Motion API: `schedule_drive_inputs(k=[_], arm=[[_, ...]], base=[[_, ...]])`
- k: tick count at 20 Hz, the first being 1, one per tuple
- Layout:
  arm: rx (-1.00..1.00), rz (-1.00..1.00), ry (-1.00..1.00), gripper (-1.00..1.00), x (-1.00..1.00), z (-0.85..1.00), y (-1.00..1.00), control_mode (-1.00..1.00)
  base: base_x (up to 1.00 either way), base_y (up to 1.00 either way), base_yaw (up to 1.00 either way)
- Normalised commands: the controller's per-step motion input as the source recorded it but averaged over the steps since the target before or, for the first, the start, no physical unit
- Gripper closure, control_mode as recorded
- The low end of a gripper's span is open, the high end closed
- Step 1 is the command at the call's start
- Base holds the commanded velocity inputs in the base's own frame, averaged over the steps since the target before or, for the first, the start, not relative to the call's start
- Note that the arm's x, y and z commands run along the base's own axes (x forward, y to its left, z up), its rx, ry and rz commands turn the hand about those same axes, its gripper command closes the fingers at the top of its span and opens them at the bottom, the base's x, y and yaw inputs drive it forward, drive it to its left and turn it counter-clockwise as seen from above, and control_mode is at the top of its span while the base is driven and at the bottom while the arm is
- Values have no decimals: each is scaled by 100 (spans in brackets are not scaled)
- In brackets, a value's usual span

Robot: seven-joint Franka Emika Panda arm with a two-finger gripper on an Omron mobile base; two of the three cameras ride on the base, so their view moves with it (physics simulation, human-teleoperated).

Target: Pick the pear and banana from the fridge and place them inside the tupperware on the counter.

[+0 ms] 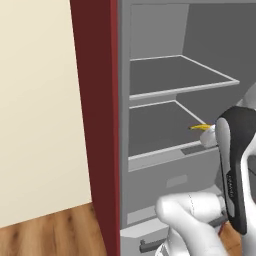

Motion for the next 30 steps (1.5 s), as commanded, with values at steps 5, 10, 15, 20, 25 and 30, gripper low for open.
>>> schedule_drive_inputs(k=[5,10,15,20,25,30], arm=[[0,0,0,100,0,0,0,100],[0,0,0,100,0,0,0,100],[0,0,0,100,0,0,0,100],[0,0,0,100,0,0,0,100],[0,0,0,100,0,0,0,100],[0,0,0,100,0,0,0,100]], base=[[-56,12,2],[-100,7,-4],[-90,16,-47],[-45,10,-81],[-42,48,-69],[-94,84,-48]])
